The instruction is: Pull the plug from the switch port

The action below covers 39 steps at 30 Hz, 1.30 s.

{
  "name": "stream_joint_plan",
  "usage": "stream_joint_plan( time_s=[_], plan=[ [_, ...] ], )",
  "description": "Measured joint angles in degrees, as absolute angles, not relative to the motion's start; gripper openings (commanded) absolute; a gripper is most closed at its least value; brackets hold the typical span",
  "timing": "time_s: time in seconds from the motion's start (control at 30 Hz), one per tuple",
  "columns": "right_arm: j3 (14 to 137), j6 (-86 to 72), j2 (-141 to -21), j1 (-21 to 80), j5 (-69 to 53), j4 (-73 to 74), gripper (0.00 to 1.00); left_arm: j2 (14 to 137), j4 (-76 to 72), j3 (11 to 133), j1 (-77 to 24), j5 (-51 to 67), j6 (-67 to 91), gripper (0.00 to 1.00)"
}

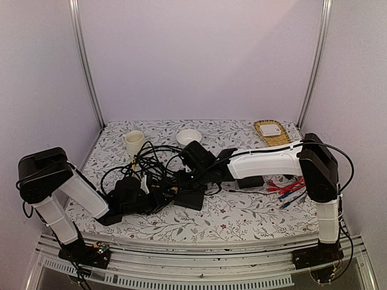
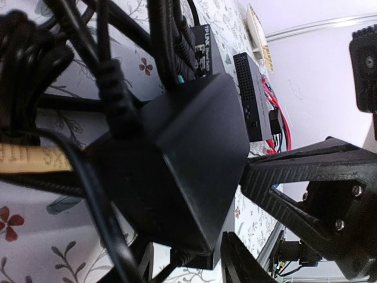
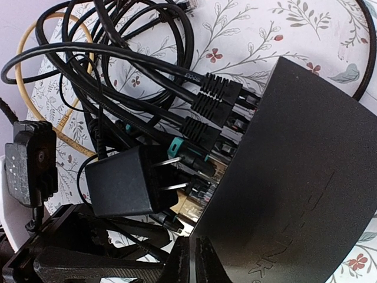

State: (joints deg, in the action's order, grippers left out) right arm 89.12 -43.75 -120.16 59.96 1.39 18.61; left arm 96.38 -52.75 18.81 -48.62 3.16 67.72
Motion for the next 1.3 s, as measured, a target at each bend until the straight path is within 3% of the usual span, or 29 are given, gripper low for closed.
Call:
stream_joint_plan(
  time_s=[1.0, 1.3],
  plan=[
    [94.3, -41.9, -124.0, 59.0, 0.4, 21.5, 0.09, 100.3, -60.1, 18.3, -48.6, 2.8, 70.5, 0.10],
    [95.9, -40.8, -124.0, 58.5, 1.1, 23.3, 0.30, 100.9, -63.2, 17.6, -48.6, 3.0, 71.1, 0.01]
  ],
)
